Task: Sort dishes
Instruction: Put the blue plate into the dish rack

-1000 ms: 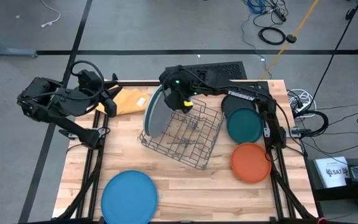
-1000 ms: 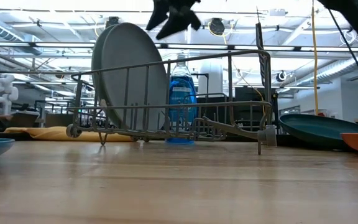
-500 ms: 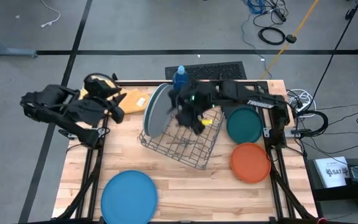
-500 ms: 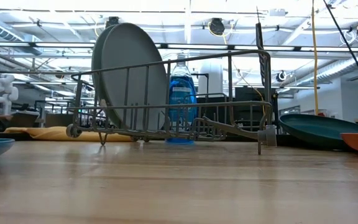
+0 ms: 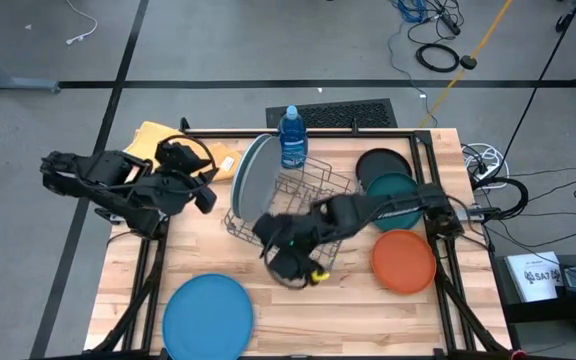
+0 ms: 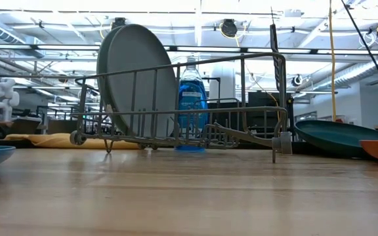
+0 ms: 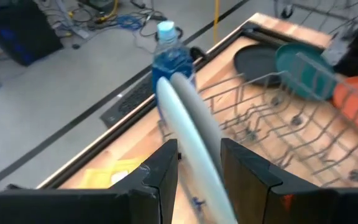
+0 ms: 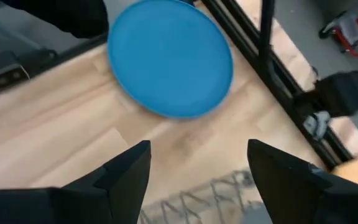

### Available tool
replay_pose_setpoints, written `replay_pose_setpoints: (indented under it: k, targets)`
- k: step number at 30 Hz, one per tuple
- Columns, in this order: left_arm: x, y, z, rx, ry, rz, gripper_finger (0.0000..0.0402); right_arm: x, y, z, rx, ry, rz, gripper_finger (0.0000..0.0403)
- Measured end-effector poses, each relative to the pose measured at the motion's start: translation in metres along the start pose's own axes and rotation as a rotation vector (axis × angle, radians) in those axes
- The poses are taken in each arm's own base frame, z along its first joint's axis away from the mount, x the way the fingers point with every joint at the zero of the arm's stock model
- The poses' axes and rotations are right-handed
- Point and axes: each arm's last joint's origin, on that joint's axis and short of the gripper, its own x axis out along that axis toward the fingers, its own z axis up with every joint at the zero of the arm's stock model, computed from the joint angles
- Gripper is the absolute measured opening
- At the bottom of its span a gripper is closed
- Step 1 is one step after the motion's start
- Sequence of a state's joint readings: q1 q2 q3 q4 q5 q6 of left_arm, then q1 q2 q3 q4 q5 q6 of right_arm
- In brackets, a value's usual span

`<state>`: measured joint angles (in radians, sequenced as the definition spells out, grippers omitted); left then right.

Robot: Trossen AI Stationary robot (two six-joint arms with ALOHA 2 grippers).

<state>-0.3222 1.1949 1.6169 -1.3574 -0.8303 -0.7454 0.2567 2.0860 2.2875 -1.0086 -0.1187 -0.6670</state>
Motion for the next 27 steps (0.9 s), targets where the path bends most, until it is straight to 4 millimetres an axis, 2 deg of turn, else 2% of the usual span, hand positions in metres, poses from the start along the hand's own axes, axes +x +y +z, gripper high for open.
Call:
replay_pose_setpoints:
  k: [3,7,14,18,22,27]
  targets:
    - [-0.003,-0.005,0.001,0.012,-0.025,-0.044,0.0123,0.028,0.012,0.008,0.006,0.031,-0.027,0.0260]
    - [-0.007,-0.013,0.003,0.027,-0.057,-0.101,0.0123,0.074,0.034,0.012,-0.028,0.085,-0.034,0.0260]
    - [-0.013,-0.020,0.003,0.051,-0.074,-0.171,0.0123,0.151,0.074,0.014,-0.077,0.078,0.014,0.0259]
    - [-0.016,-0.022,0.002,0.055,-0.066,-0.207,0.0123,0.187,0.091,0.013,-0.121,0.024,0.007,0.0246]
    - [-0.019,-0.024,0.000,0.046,-0.062,-0.229,0.0123,0.214,0.105,0.010,-0.176,-0.009,0.003,0.0223]
    - [-0.023,-0.027,-0.003,0.039,-0.054,-0.262,0.0123,0.231,0.112,0.008,-0.157,-0.054,0.019,0.0198]
